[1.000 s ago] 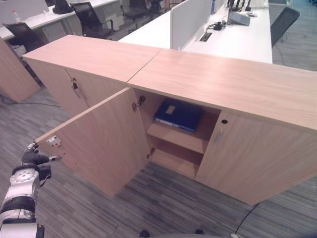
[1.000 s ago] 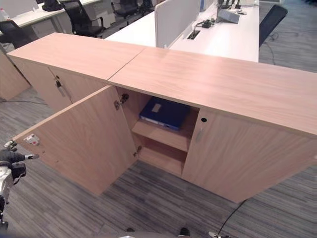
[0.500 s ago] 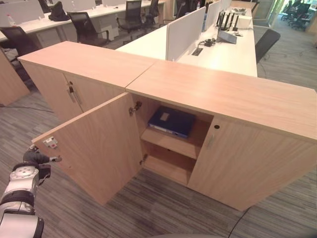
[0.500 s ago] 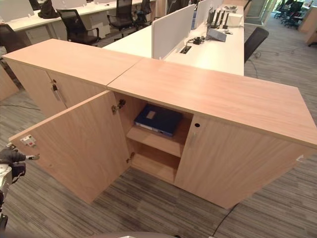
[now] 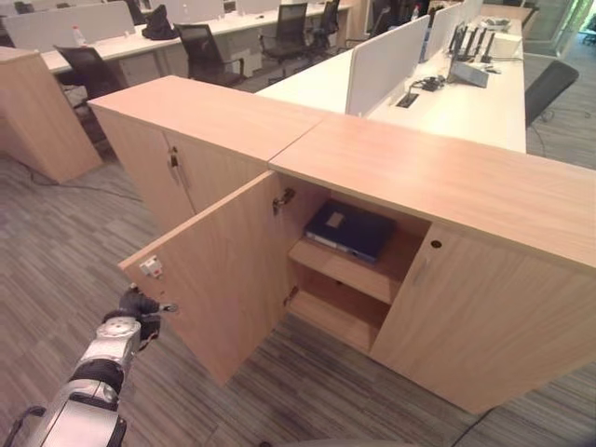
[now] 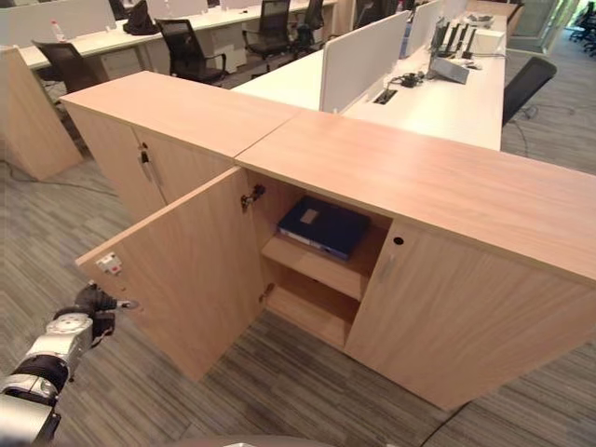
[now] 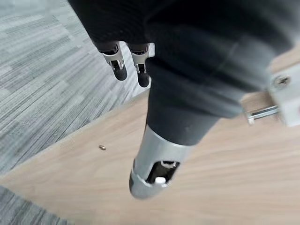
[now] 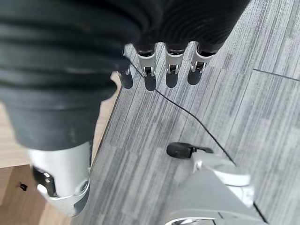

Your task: Put the empty folder in the office cabinet

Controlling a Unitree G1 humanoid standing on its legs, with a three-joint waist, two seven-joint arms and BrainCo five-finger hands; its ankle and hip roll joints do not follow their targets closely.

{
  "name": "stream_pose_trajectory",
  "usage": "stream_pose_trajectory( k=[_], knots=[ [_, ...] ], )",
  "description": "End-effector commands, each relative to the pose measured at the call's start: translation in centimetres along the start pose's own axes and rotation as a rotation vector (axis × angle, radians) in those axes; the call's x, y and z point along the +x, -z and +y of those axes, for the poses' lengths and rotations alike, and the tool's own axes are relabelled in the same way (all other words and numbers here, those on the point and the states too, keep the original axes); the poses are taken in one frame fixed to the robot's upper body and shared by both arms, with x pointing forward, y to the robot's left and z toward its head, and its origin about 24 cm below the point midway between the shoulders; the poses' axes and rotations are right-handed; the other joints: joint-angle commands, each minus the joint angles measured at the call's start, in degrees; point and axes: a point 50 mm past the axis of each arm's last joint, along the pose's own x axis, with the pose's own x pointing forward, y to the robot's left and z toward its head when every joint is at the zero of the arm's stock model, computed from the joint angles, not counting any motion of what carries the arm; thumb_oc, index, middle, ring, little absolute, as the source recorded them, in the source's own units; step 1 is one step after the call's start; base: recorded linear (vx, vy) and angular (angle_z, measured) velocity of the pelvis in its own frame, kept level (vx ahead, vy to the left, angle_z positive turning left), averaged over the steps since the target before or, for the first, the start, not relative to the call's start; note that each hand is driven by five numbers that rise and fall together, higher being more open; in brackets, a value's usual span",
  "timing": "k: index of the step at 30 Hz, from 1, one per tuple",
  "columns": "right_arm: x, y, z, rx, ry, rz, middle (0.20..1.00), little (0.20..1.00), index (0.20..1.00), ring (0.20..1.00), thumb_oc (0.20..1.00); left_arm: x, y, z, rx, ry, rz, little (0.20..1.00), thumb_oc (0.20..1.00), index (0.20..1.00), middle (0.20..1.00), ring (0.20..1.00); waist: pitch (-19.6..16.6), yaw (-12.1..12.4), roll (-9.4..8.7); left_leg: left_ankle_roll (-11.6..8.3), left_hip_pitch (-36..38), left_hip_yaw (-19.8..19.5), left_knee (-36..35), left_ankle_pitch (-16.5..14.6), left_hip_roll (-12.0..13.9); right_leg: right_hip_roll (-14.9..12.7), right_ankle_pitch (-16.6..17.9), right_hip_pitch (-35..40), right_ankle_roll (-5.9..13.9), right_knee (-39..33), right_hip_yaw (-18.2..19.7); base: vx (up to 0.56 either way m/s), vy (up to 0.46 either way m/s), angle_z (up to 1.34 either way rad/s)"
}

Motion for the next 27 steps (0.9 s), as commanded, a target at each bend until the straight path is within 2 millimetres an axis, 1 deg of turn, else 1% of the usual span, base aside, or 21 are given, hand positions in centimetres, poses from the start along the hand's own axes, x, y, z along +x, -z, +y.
stream_pose_trajectory(
  k=[1,2,5,6,7,8,9,11,13,16,17,22,26,27],
  knots=[
    [0.2,-4.3,1.4,-0.016,-0.022,-0.122,1.000,1.000,1.000,1.000,1.000,-3.4,-13.4,-12.6,0.004,0.485,-0.585,1.000,1.000,1.000,1.000,1.000,1.86,-6.32,1.03,1.30,1.88,-0.36,0.73,-5.14,-0.59,1.41,-5.58,3.29,2.98,0.44,-0.15,0.00,-0.009,0.26],
    [0.2,-4.3,1.4,-0.017,-0.022,-0.121,1.000,1.000,1.000,1.000,1.000,-3.4,-13.4,-12.6,0.004,0.485,-0.584,1.000,1.000,1.000,1.000,1.000,1.83,-6.32,1.03,1.30,1.90,-0.35,0.73,-5.15,-0.59,1.41,-5.58,3.30,2.98,0.44,-0.15,0.00,-0.009,0.15],
    [0.2,-4.6,2.0,-0.013,-0.033,-0.131,1.000,1.000,1.000,1.000,1.000,-5.8,-13.0,-14.4,-0.025,0.614,-0.653,1.000,1.000,1.000,1.000,1.000,2.42,-5.96,0.94,1.37,1.79,-0.54,0.73,-5.23,-0.52,1.41,-5.70,3.24,2.86,0.44,-0.27,0.00,-0.009,0.11],
    [0.2,-4.5,2.0,-0.013,-0.033,-0.130,1.000,1.000,1.000,1.000,1.000,-5.9,-13.0,-14.4,-0.025,0.614,-0.652,1.000,1.000,1.000,1.000,1.000,2.40,-5.97,0.93,1.37,1.81,-0.53,0.73,-5.24,-0.52,1.42,-5.71,3.26,2.86,0.44,-0.26,0.00,-0.010,0.04],
    [0.2,-4.5,2.2,-0.020,-0.040,-0.128,1.000,1.000,1.000,1.000,1.000,-7.4,-12.5,-15.2,-0.055,0.693,-0.680,1.000,1.000,1.000,1.000,1.000,2.78,-5.73,0.86,1.42,1.76,-0.62,0.73,-5.26,-0.48,1.43,-5.76,3.23,2.79,0.44,-0.25,0.00,0.000,0.00],
    [0.2,-4.5,2.3,-0.020,-0.040,-0.127,1.000,1.000,1.000,1.000,1.000,-7.4,-12.5,-15.2,-0.055,0.693,-0.679,1.000,1.000,1.000,1.000,1.000,2.74,-5.74,0.84,1.42,1.76,-0.62,0.73,-5.26,-0.48,1.43,-5.76,3.24,2.79,0.44,-0.24,0.00,0.000,0.00],
    [0.2,-4.2,2.6,-0.037,-0.055,-0.118,1.000,1.000,1.000,1.000,1.000,-8.8,-11.5,-15.8,-0.076,0.776,-0.686,1.000,1.000,1.000,1.000,1.000,3.16,-5.39,0.78,1.47,1.70,-0.72,0.73,-5.30,-0.56,1.47,-5.78,3.21,2.69,0.44,-0.18,0.00,0.000,0.00],
    [0.2,-3.6,2.6,-0.077,-0.056,-0.098,1.000,1.000,1.000,1.000,1.000,-10.0,-10.8,-16.2,-0.035,0.841,-0.701,1.000,1.000,1.000,1.000,1.000,3.37,-5.20,0.64,1.53,1.59,-0.86,0.73,-5.36,-0.57,1.51,-5.84,3.16,2.66,0.44,-0.13,-0.01,-0.010,-0.15],
    [0.3,-2.9,2.6,-0.158,-0.057,-0.066,1.000,1.000,1.000,1.000,1.000,-10.4,-10.0,-16.2,-0.018,0.859,-0.686,1.000,1.000,1.000,1.000,1.000,3.63,-5.03,0.52,1.56,1.47,-1.02,0.73,-5.34,-0.56,1.53,-5.83,3.11,2.63,0.44,-0.10,-0.01,-0.016,-0.10],
    [0.3,-1.6,2.4,-0.343,-0.062,-0.015,1.000,1.000,1.000,1.000,1.000,-10.8,-8.6,-16.0,-0.048,0.885,-0.647,1.000,1.000,1.000,1.000,1.000,3.95,-4.57,0.17,1.56,1.28,-1.23,0.73,-5.23,-0.52,1.63,-5.82,3.14,2.49,0.44,-0.18,-0.01,-0.026,-0.15],
    [0.3,-1.3,2.3,-0.375,-0.062,-0.006,1.000,1.000,1.000,1.000,1.000,-10.9,-8.4,-16.0,-0.046,0.890,-0.642,1.000,1.000,1.000,1.000,1.000,4.00,-4.54,0.07,1.57,1.21,-1.31,0.73,-5.22,-0.52,1.66,-5.81,3.10,2.46,0.44,-0.19,-0.01,-0.028,-0.17],
    [0.2,-0.1,2.5,-0.419,-0.068,0.020,1.000,1.000,1.000,1.000,1.000,-11.5,-8.2,-15.8,-0.045,0.917,-0.650,1.000,1.000,1.000,1.000,1.000,4.13,-4.59,-0.27,1.63,1.05,-1.37,0.73,-5.18,-0.46,1.84,-5.86,2.95,2.28,0.44,0.12,0.00,-0.023,-0.21],
    [0.2,-0.3,2.9,-0.423,-0.080,0.007,1.000,1.000,1.000,1.000,1.000,-11.7,-8.3,-15.9,-0.057,0.924,-0.655,1.000,1.000,1.000,1.000,1.000,4.33,-4.77,-0.40,1.64,1.01,-1.31,0.73,-5.21,-0.43,2.06,-5.95,2.69,2.19,0.44,0.32,0.00,-0.010,-0.05],
    [0.2,-0.3,2.9,-0.424,-0.081,0.005,1.000,1.000,1.000,1.000,1.000,-11.6,-8.0,-16.0,-0.078,0.932,-0.635,1.000,1.000,1.000,1.000,1.000,4.37,-4.87,-0.42,1.64,0.99,-1.25,0.73,-5.19,-0.40,2.11,-5.98,2.63,2.14,0.44,0.45,0.00,0.000,0.00]
  ],
)
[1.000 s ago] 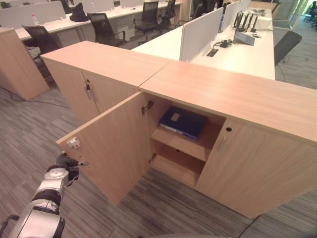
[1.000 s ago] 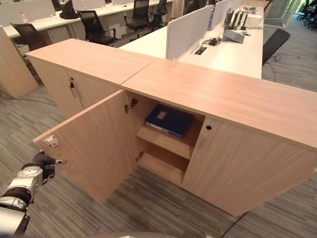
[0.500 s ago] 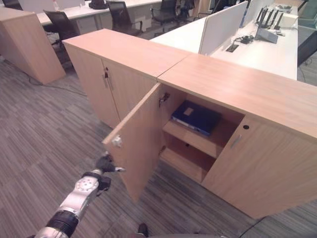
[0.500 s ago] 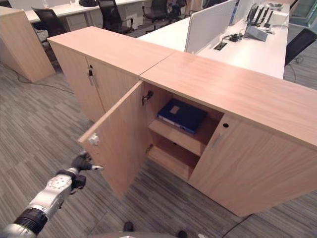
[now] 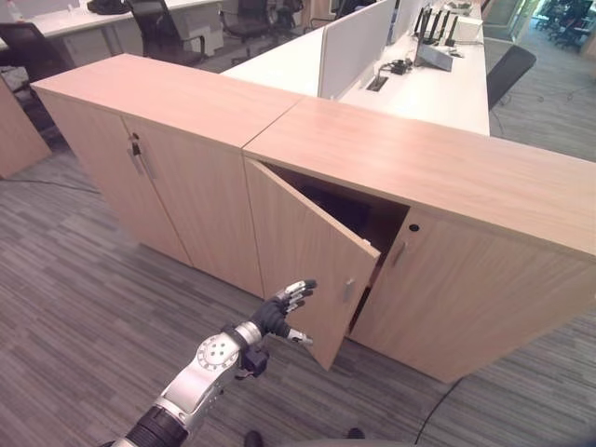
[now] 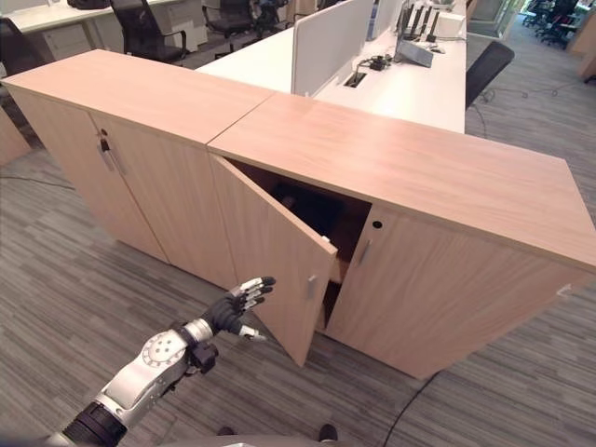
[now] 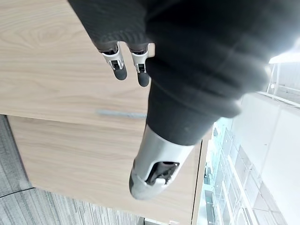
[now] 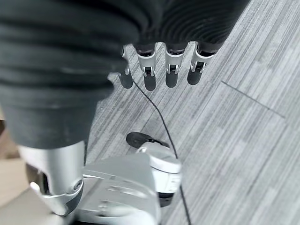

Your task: Put the empty folder in the office cabinet

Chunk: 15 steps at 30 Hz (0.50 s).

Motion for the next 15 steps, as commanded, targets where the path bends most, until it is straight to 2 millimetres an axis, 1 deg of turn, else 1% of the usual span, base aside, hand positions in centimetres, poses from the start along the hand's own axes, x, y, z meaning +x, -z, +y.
stream_pose_trajectory(
  k=[1,2,3,6,7,10,11,14,15],
  knots=[
    [0.1,-2.2,-1.1,-0.067,0.021,-0.042,1.000,1.000,1.000,1.000,1.000,1.3,-3.8,0.7,0.031,-0.002,-0.181,1.000,1.000,1.000,1.000,1.000,2.77,-1.00,1.54,0.71,0.25,-2.43,0.75,-5.10,-0.46,1.60,-6.62,3.62,1.37,0.45,-2.64,-0.01,-0.015,-0.04],
    [0.1,-2.3,-1.2,-0.068,0.023,-0.042,1.000,1.000,1.000,1.000,1.000,1.3,-3.5,0.8,0.006,-0.008,-0.174,1.000,1.000,1.000,1.000,1.000,2.77,-1.05,1.55,0.70,0.22,-2.40,0.75,-5.09,-0.42,1.62,-6.63,3.56,1.34,0.45,-2.61,-0.01,-0.024,-0.04],
    [0.1,-2.6,-1.3,-0.068,0.026,-0.050,1.000,1.000,1.000,1.000,1.000,1.2,-2.2,0.8,-0.077,-0.032,-0.138,1.000,1.000,1.000,1.000,1.000,2.86,-1.15,1.59,0.64,0.13,-2.15,0.75,-5.01,-0.28,1.70,-6.67,3.47,1.22,0.45,-2.58,-0.01,-0.034,-0.03],
    [0.0,-3.0,-1.4,-0.054,0.031,-0.061,1.000,1.000,1.000,1.000,1.000,0.6,-0.5,1.4,-0.139,-0.108,-0.087,1.000,1.000,1.000,1.000,1.000,2.99,-1.11,1.64,0.58,0.15,-2.02,0.75,-4.96,-0.09,1.88,-6.71,3.32,1.11,0.45,-2.59,-0.01,-0.030,-0.03],
    [0.0,-3.0,-1.4,-0.054,0.031,-0.061,1.000,1.000,1.000,1.000,1.000,0.6,-0.5,1.4,-0.139,-0.108,-0.087,1.000,1.000,1.000,1.000,1.000,2.99,-1.11,1.64,0.58,0.15,-2.02,0.75,-4.96,-0.09,1.88,-6.71,3.32,1.11,0.45,-2.59,0.00,0.000,0.00],
    [0.1,-3.2,-1.0,-0.042,0.033,-0.071,1.000,1.000,1.000,1.000,1.000,-0.3,1.2,2.2,-0.163,-0.196,-0.030,1.000,1.000,1.000,1.000,1.000,3.08,-0.97,1.64,0.48,0.21,-1.87,0.75,-4.80,0.13,2.15,-6.87,3.28,0.91,0.45,-2.46,0.00,-0.025,-0.02],
    [0.1,-3.2,-0.7,-0.035,0.033,-0.076,1.000,1.000,1.000,1.000,1.000,-1.0,2.2,2.8,-0.167,-0.266,0.006,1.000,1.000,1.000,1.000,1.000,3.19,-0.83,1.61,0.40,0.16,-1.84,0.75,-4.67,0.27,2.30,-7.02,3.32,0.76,0.45,-2.41,-0.01,-0.044,-0.01],
    [0.1,-3.2,-0.4,-0.022,0.029,-0.080,1.000,1.000,1.000,1.000,1.000,-1.6,3.4,3.2,-0.179,-0.321,0.046,1.000,1.000,1.000,1.000,1.000,3.28,-0.77,1.63,0.29,0.18,-1.90,0.75,-4.50,0.41,2.49,-7.20,3.41,0.57,0.45,-2.37,-0.01,-0.027,-0.01],
    [0.1,-3.2,-0.4,-0.022,0.029,-0.080,1.000,1.000,1.000,1.000,1.000,-1.6,3.4,3.2,-0.179,-0.321,0.046,1.000,1.000,1.000,1.000,1.000,3.29,-0.77,1.63,0.29,0.19,-1.90,0.75,-4.50,0.41,2.49,-7.20,3.41,0.57,0.45,-2.37,-0.02,-0.045,0.00]
  ],
)
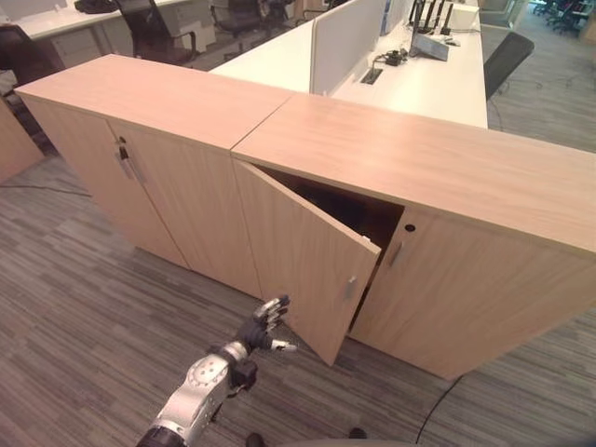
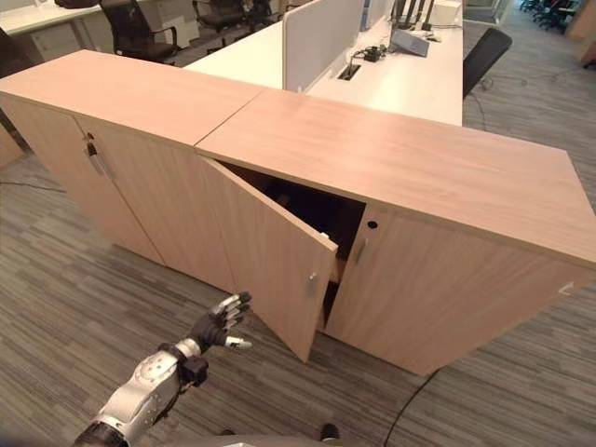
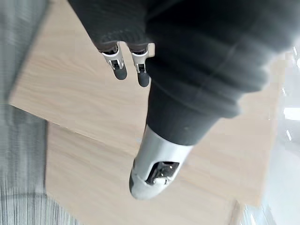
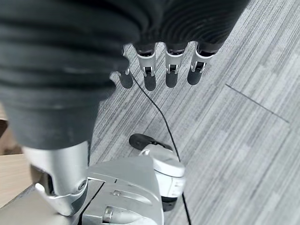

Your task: Put the empty folder in the office cabinet

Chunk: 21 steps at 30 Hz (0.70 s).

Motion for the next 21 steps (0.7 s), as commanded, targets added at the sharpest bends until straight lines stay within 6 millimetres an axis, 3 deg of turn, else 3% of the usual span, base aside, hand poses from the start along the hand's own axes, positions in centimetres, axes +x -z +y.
stream_pose_trajectory(
  k=[1,9,16,18,20,21],
  knots=[
    [0.2,-2.5,0.4,0.002,-0.002,-0.060,1.000,1.000,1.000,1.000,1.000,0.8,-2.5,1.1,0.031,-0.075,-0.118,1.000,1.000,1.000,1.000,1.000,1.82,-0.31,0.34,0.73,-0.79,-2.61,0.77,-3.41,-0.30,2.15,-6.40,3.02,1.07,0.46,-2.55,-0.01,-0.031,0.00],
    [0.1,-3.1,1.2,0.025,-0.011,-0.092,1.000,1.000,1.000,1.000,1.000,0.0,0.5,2.0,0.075,-0.124,0.013,1.000,1.000,1.000,1.000,1.000,2.09,-0.94,0.36,-0.01,-0.57,-1.68,0.77,-2.42,1.69,4.25,-7.10,2.53,0.02,0.46,-1.26,-0.03,-0.071,-0.03],
    [0.1,-3.3,2.2,0.010,-0.026,-0.105,1.000,1.000,1.000,1.000,1.000,0.9,0.1,1.5,0.178,-0.083,0.027,1.000,1.000,1.000,1.000,1.000,2.19,-2.23,-0.18,-0.95,0.60,-0.64,1.02,-1.33,4.32,6.99,-8.01,2.87,-1.28,0.48,0.36,-0.01,-0.107,-0.12],
    [0.1,-3.4,2.2,0.008,-0.027,-0.110,1.000,1.000,1.000,1.000,1.000,1.2,0.3,1.4,0.198,-0.073,0.049,1.000,1.000,1.000,1.000,1.000,2.71,-2.40,-0.45,-1.02,0.08,-0.64,2.74,-1.40,4.83,7.32,-8.16,2.96,-1.61,0.70,0.76,-0.05,-0.089,-0.24],
    [0.1,-3.6,1.8,-0.020,-0.022,-0.108,1.000,1.000,1.000,1.000,1.000,1.3,1.3,1.6,0.218,-0.057,0.113,1.000,1.000,1.000,1.000,1.000,4.53,-2.79,-0.89,-0.08,-2.65,-1.49,11.35,-4.74,4.97,7.07,-8.70,2.13,-2.58,3.60,2.42,-0.07,-0.057,-0.15],
    [0.1,-3.6,1.8,-0.020,-0.023,-0.109,1.000,1.000,1.000,1.000,1.000,1.3,1.3,1.6,0.218,-0.057,0.112,1.000,1.000,1.000,1.000,1.000,4.39,-2.83,-0.92,-0.06,-2.93,-1.53,11.38,-4.61,4.94,7.04,-8.60,1.88,-2.59,3.61,2.39,-0.11,0.049,-0.20]
  ],
)
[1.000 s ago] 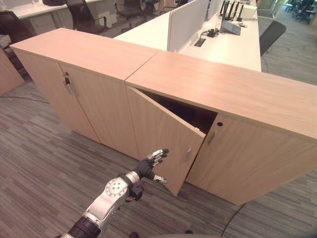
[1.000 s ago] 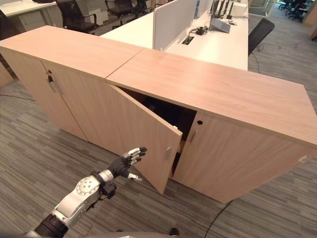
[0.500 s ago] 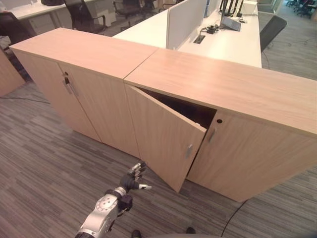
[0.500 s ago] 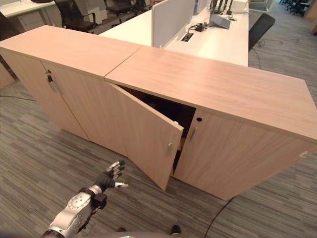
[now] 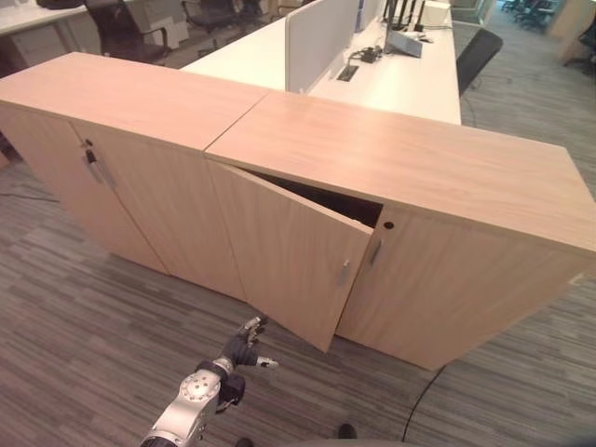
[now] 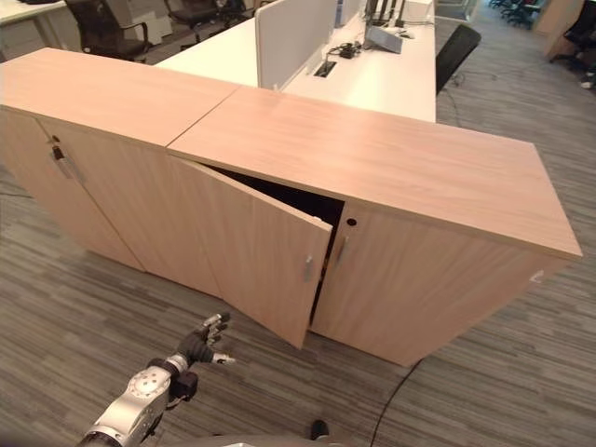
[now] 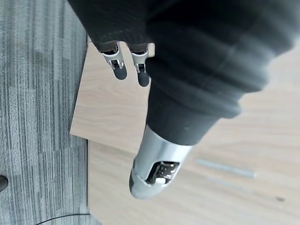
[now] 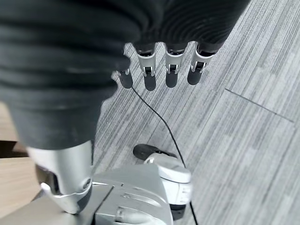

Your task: Put the empty folder in the office cabinet

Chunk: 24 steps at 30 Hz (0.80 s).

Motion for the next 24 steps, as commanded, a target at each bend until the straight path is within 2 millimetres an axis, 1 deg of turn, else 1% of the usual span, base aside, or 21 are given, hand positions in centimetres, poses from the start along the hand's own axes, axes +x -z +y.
stream_pose_trajectory(
  k=[1,2,3,4,5,7,9,10,11,12,13,14,15,16,17,18,19,21,22,23,24],
  knots=[
    [0.2,-3.4,0.2,-0.045,-0.018,-0.082,1.000,1.000,1.000,1.000,1.000,1.4,-1.0,0.1,-0.007,0.000,-0.026,1.000,1.000,1.000,1.000,1.000,4.91,-0.69,0.09,1.98,-6.87,-8.27,13.71,-5.40,-1.31,2.59,-8.33,0.19,-1.58,5.50,0.54,-0.09,0.047,-0.29],
    [0.2,-3.4,0.2,-0.045,-0.018,-0.083,1.000,1.000,1.000,1.000,1.000,1.4,-1.1,0.1,-0.006,0.000,-0.026,1.000,1.000,1.000,1.000,1.000,4.76,-0.76,0.06,2.00,-7.11,-8.32,13.64,-5.21,-1.38,2.54,-8.24,-0.04,-1.58,5.49,0.49,-0.14,0.076,-0.55],
    [0.2,-4.0,-0.2,-0.050,-0.011,-0.101,1.000,1.000,1.000,1.000,1.000,1.4,0.9,0.1,-0.034,-0.020,0.052,1.000,1.000,1.000,1.000,1.000,5.13,-0.59,0.29,2.98,-7.71,-10.47,15.06,-7.46,-4.45,2.60,-7.82,-0.85,-1.77,5.74,2.21,-0.07,0.032,-0.49],
    [0.2,-4.1,-0.1,-0.050,-0.012,-0.104,1.000,1.000,1.000,1.000,1.000,1.3,1.5,0.0,-0.030,-0.023,0.080,1.000,1.000,1.000,1.000,1.000,4.88,-0.56,0.21,3.25,-8.12,-10.84,15.32,-7.76,-5.50,2.61,-7.57,-1.15,-1.83,5.59,2.48,-0.08,0.052,-0.94],
    [0.2,-4.2,-0.2,-0.054,-0.011,-0.106,1.000,1.000,1.000,1.000,1.000,1.1,2.7,0.0,-0.014,-0.021,0.133,1.000,1.000,1.000,1.000,1.000,5.09,-0.19,0.30,3.90,-8.47,-11.38,15.89,-8.78,-7.25,2.88,-7.31,-1.11,-1.92,5.29,2.87,-0.04,0.047,-0.88],
    [0.2,-4.3,-0.2,-0.050,-0.005,-0.108,1.000,1.000,1.000,1.000,1.000,0.9,4.4,-0.3,0.012,-0.013,0.220,1.000,1.000,1.000,1.000,1.000,4.79,-0.36,0.59,5.05,-10.35,-12.27,14.64,-8.63,-10.91,3.37,-6.34,-1.99,-1.84,4.56,2.86,-0.04,0.075,-0.67],
    [0.2,-4.3,0.4,-0.057,-0.020,-0.106,1.000,1.000,1.000,1.000,1.000,0.3,7.0,-0.5,0.023,-0.042,0.338,1.000,1.000,1.000,1.000,1.000,4.00,-0.67,1.48,6.15,-8.80,-12.04,11.33,-8.38,-12.15,4.04,-5.89,-2.35,-1.29,4.09,3.46,0.00,0.115,-0.15],
    [0.3,-4.3,0.3,-0.063,-0.011,-0.096,1.000,1.000,1.000,1.000,1.000,0.2,7.9,-0.6,0.007,-0.070,0.391,1.000,1.000,1.000,1.000,1.000,3.67,-0.74,1.62,6.19,-8.49,-12.68,10.08,-7.85,-12.70,4.05,-5.87,-2.43,-1.20,3.94,3.34,0.01,0.110,-0.07],
    [0.3,-4.3,0.2,-0.063,-0.009,-0.089,1.000,1.000,1.000,1.000,1.000,0.0,8.7,-0.7,0.016,-0.081,0.438,1.000,1.000,1.000,1.000,1.000,3.17,-0.85,1.81,6.26,-7.90,-12.76,8.58,-7.41,-12.82,4.02,-5.94,-2.45,-1.03,3.82,3.18,0.03,0.110,-0.07],
    [0.3,-4.7,0.2,-0.068,-0.010,-0.090,1.000,1.000,1.000,1.000,1.000,-0.2,9.5,-0.8,0.046,-0.100,0.484,1.000,1.000,1.000,1.000,1.000,2.65,-0.64,2.10,6.42,-7.14,-12.23,6.86,-7.06,-12.85,3.78,-5.94,-2.76,-0.61,3.92,3.30,0.03,0.119,-0.04],
    [0.3,-5.1,0.1,-0.071,-0.010,-0.098,1.000,1.000,1.000,1.000,1.000,-0.3,9.7,-0.9,0.051,-0.110,0.497,1.000,1.000,1.000,1.000,1.000,2.41,-0.38,2.51,6.57,-6.45,-12.07,5.29,-6.68,-12.88,3.64,-6.25,-3.17,-0.36,4.47,3.18,-0.02,0.170,-0.09],
    [0.3,-5.8,0.1,-0.103,-0.007,-0.109,1.000,1.000,1.000,1.000,1.000,-0.6,10.4,-1.1,0.056,-0.128,0.535,1.000,1.000,1.000,1.000,1.000,3.01,0.72,3.37,6.80,-5.65,-10.08,3.54,-6.37,-12.29,2.05,-6.55,-5.76,0.66,8.92,1.15,-0.07,0.127,-0.12],
    [0.3,-6.1,0.0,-0.124,-0.001,-0.109,1.000,1.000,1.000,1.000,1.000,-0.7,10.5,-1.0,0.028,-0.140,0.541,1.000,1.000,1.000,1.000,1.000,3.41,1.59,3.76,6.67,-5.63,-8.62,3.22,-6.44,-11.72,0.42,-6.36,-6.97,1.39,10.83,-1.14,-0.12,0.066,-0.30],
    [0.3,-6.0,0.0,-0.152,0.000,-0.100,1.000,1.000,1.000,1.000,1.000,-1.0,10.9,-0.7,0.003,-0.162,0.557,1.000,1.000,1.000,1.000,1.000,3.68,2.29,4.24,6.62,-5.65,-7.22,3.05,-6.55,-10.67,-2.34,-5.63,-8.15,1.97,12.67,-3.70,-0.10,-0.028,-0.60],
    [0.3,-6.2,0.0,-0.156,0.003,-0.100,1.000,1.000,1.000,1.000,1.000,-1.1,11.0,-0.4,-0.004,-0.180,0.562,1.000,1.000,1.000,1.000,1.000,3.88,2.50,4.48,6.54,-5.51,-6.95,3.09,-6.59,-10.06,-3.85,-5.30,-8.95,1.99,14.09,-4.63,-0.06,-0.037,-0.83],
    [0.3,-6.2,0.0,-0.156,0.003,-0.100,1.000,1.000,1.000,1.000,1.000,-1.1,11.0,-0.4,-0.004,-0.180,0.562,1.000,1.000,1.000,1.000,1.000,3.90,2.49,4.48,6.54,-5.51,-6.96,3.11,-6.61,-10.08,-3.88,-5.38,-9.00,2.00,14.22,-4.63,-0.03,-0.041,-0.98],
    [0.3,-6.3,-0.2,-0.140,0.015,-0.100,1.000,1.000,1.000,1.000,1.000,-1.2,11.0,0.0,0.002,-0.200,0.567,1.000,1.000,1.000,1.000,1.000,4.24,2.52,4.68,6.51,-5.32,-7.33,3.19,-6.58,-9.38,-5.60,-5.06,-9.61,2.03,14.90,-4.81,-0.01,-0.049,-0.68],
    [0.3,-6.2,-1.3,-0.085,0.045,-0.089,1.000,1.000,1.000,1.000,1.000,-1.2,10.8,1.0,0.030,-0.240,0.568,1.000,1.000,1.000,1.000,1.000,4.42,1.95,4.54,6.57,-4.99,-8.71,3.24,-6.57,-9.33,-7.55,-4.00,-9.58,2.58,13.56,-2.10,0.02,-0.118,-0.14],
    [0.3,-5.9,-1.6,-0.069,0.057,-0.078,1.000,1.000,1.000,1.000,1.000,-1.3,10.7,1.6,0.065,-0.253,0.573,1.000,1.000,1.000,1.000,1.000,4.33,1.50,3.88,6.44,-4.79,-9.58,3.47,-6.87,-9.65,-9.25,-1.98,-9.12,3.44,11.07,0.95,0.07,-0.214,0.15],
    [0.4,-5.7,-1.7,-0.061,0.058,-0.071,1.000,1.000,1.000,1.000,1.000,-1.5,10.7,2.1,0.102,-0.263,0.581,1.000,1.000,1.000,1.000,1.000,4.20,1.33,3.31,6.28,-4.72,-10.16,3.74,-7.22,-9.73,-10.03,-0.82,-9.07,3.91,9.33,2.50,0.10,-0.261,0.12],
    [0.4,-5.3,-1.7,-0.049,0.059,-0.056,1.000,1.000,1.000,1.000,1.000,-1.8,10.9,2.5,0.121,-0.285,0.596,1.000,1.000,1.000,1.000,1.000,4.01,1.32,2.77,6.07,-4.63,-10.53,3.99,-7.45,-9.66,-10.45,-0.11,-8.96,4.37,8.22,2.96,0.14,-0.345,0.27]
  ],
)
